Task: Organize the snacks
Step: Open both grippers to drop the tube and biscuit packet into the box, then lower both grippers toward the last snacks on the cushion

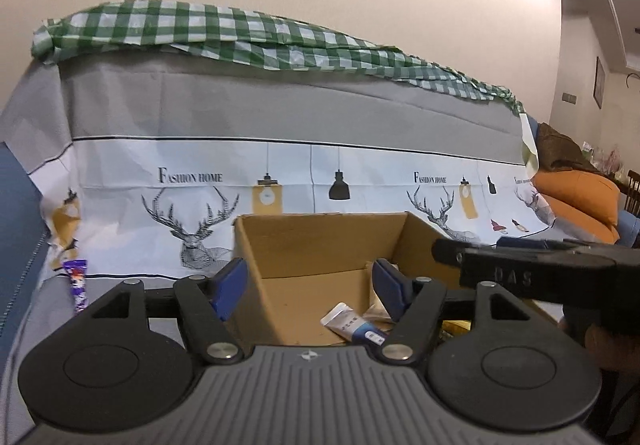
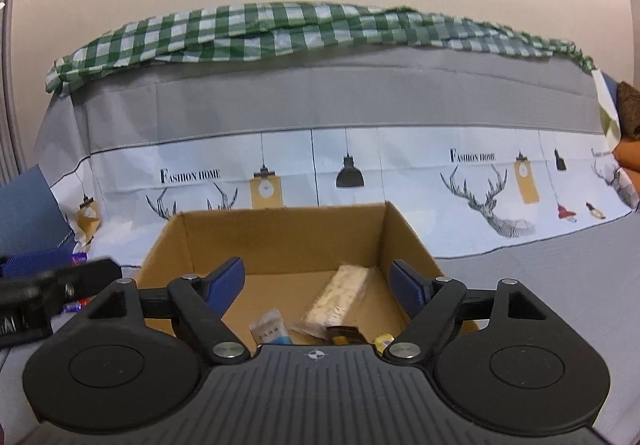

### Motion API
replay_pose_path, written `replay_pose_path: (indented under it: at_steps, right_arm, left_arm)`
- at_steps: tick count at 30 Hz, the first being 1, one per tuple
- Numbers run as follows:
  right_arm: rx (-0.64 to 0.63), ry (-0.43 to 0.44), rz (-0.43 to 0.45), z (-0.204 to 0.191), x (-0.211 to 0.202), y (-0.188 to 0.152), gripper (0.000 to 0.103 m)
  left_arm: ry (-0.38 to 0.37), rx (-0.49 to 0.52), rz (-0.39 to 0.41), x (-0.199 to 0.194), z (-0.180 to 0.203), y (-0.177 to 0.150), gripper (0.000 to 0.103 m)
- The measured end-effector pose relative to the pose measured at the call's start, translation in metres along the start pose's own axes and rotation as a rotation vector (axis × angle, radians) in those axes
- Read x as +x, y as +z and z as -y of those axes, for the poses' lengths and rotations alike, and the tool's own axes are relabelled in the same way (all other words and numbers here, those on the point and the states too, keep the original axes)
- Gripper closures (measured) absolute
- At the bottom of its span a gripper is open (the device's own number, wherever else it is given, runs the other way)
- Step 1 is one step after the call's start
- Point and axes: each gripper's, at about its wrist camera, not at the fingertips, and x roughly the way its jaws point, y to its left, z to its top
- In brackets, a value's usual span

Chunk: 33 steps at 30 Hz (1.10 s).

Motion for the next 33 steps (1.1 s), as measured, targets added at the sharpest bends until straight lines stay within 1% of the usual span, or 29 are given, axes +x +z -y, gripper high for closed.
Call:
replay_pose_path:
  at_steps: [4, 7, 12, 13, 14, 15, 17, 18, 20, 21, 22, 23, 25, 27, 30, 33]
  right_arm:
    - [0.025, -0.014, 0.043, -0.015, -0.008, 0.000, 0.022]
    - [0.041, -0.013, 0.060, -0.027, -0.011, 0.001, 0.022]
    - [0.073, 0.040, 0.040, -0.044, -0.007, 0.001, 0.023]
    - [0.074, 0.053, 0.032, -0.049, -0.006, 0.000, 0.026]
    - [0.072, 0.063, 0.020, -0.053, -0.003, 0.000, 0.031]
    - [0.072, 0.077, 0.007, -0.058, -0.001, 0.000, 0.034]
    - [0.079, 0.110, -0.004, -0.067, 0.002, 0.000, 0.045]
    - [0.079, 0.128, -0.005, -0.071, 0.003, 0.000, 0.047]
    - [0.078, 0.156, -0.012, -0.079, 0.005, 0.001, 0.057]
    - [0.083, 0.173, -0.017, -0.082, 0.007, 0.001, 0.060]
    - [0.088, 0.190, -0.022, -0.085, 0.009, 0.002, 0.067]
    - [0.088, 0.204, -0.026, -0.088, 0.011, 0.001, 0.070]
    - [0.085, 0.233, -0.039, -0.094, 0.014, 0.001, 0.073]
    - [0.085, 0.258, -0.046, -0.099, 0.014, 0.000, 0.073]
    - [0.070, 0.296, -0.056, -0.107, 0.012, -0.001, 0.073]
    - [0.049, 0.309, -0.065, -0.116, 0.012, -0.003, 0.073]
  left_arm:
    - [0.032, 0.003, 0.003, -0.013, -0.014, -0.002, 0.029]
    - [0.027, -0.032, -0.020, -0.015, -0.027, -0.002, 0.029]
    - [0.041, -0.056, -0.080, -0.011, -0.047, -0.002, 0.028]
    - [0.049, -0.062, -0.093, -0.009, -0.051, -0.002, 0.029]
    - [0.057, -0.071, -0.103, -0.008, -0.056, -0.002, 0.033]
    - [0.063, -0.079, -0.106, -0.007, -0.060, -0.001, 0.035]
    - [0.077, -0.093, -0.121, -0.003, -0.067, 0.000, 0.046]
    - [0.086, -0.095, -0.135, 0.000, -0.070, 0.000, 0.050]
    - [0.124, -0.097, -0.178, 0.012, -0.077, -0.001, 0.072]
    - [0.148, -0.102, -0.199, 0.018, -0.081, -0.001, 0.076]
    - [0.166, -0.110, -0.212, 0.023, -0.085, -0.001, 0.082]
    - [0.185, -0.124, -0.219, 0.028, -0.091, -0.001, 0.085]
    - [0.214, -0.161, -0.217, 0.037, -0.104, 0.002, 0.085]
    - [0.235, -0.197, -0.223, 0.048, -0.119, 0.005, 0.085]
    - [0.273, -0.241, -0.268, 0.066, -0.141, 0.005, 0.085]
    - [0.308, -0.303, -0.317, 0.081, -0.167, 0.004, 0.085]
